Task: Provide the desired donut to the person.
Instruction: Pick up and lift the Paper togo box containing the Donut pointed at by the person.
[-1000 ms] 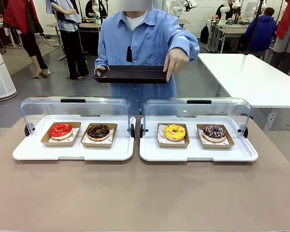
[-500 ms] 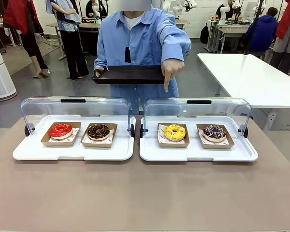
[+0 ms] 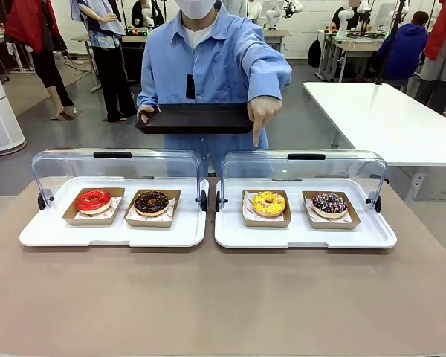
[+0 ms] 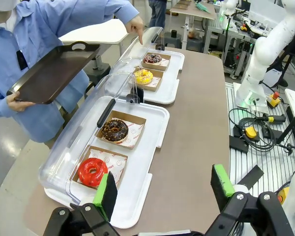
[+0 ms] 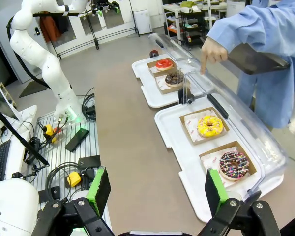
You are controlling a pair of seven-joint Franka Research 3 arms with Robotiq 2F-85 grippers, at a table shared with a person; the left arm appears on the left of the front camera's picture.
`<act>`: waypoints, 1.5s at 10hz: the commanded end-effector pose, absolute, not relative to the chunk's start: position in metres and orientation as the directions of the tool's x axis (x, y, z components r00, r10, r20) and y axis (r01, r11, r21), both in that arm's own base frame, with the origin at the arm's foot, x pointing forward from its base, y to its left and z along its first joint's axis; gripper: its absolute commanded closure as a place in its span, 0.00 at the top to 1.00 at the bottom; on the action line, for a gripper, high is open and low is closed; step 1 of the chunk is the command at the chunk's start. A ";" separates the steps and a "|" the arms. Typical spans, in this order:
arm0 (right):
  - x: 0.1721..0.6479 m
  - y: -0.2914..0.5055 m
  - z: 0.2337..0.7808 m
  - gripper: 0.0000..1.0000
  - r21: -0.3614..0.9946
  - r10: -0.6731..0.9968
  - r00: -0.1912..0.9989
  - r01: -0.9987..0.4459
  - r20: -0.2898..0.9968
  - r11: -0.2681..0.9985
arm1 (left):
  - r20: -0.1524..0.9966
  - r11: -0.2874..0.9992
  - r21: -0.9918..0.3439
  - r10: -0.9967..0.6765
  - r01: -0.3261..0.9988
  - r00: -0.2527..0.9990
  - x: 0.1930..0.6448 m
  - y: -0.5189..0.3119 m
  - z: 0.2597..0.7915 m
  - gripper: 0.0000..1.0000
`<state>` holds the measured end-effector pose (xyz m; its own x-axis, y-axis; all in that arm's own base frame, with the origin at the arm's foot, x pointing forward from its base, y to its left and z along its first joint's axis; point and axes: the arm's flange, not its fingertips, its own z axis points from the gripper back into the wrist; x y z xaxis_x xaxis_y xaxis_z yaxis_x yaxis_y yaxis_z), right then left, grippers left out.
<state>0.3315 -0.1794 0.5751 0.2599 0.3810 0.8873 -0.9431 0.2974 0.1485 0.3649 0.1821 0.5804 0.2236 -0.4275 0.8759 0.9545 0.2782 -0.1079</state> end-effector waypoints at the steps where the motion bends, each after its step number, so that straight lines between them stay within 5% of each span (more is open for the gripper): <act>1: 0.332 -0.179 0.574 1.00 0.147 0.372 0.252 -0.946 0.894 0.289 | 0.879 0.273 -0.104 -0.424 0.956 0.217 0.364 0.184 0.581 1.00; 4: 0.332 -0.179 0.575 1.00 0.149 0.381 0.260 -0.943 0.887 0.297 | 0.879 0.273 -0.104 -0.424 0.956 0.217 0.364 0.184 0.581 1.00; 7: 0.351 -0.099 0.603 1.00 0.080 0.614 0.187 -0.977 0.767 0.197 | 0.879 0.273 -0.104 -0.424 0.956 0.217 0.364 0.184 0.581 1.00; 11: 0.394 0.049 0.600 1.00 0.097 0.841 0.110 -0.993 0.530 0.068 | 0.879 0.273 -0.104 -0.424 0.956 0.217 0.364 0.184 0.581 1.00; 15: 0.436 0.138 0.543 1.00 0.079 0.951 0.116 -0.992 0.287 0.097 | 0.879 0.273 -0.104 -0.424 0.956 0.217 0.364 0.184 0.581 1.00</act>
<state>0.4239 0.1361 0.5426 0.0844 0.9329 0.3501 -0.9944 0.0563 0.0897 0.3650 0.1826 0.5805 0.2241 -0.4272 0.8759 0.9542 0.2788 -0.1082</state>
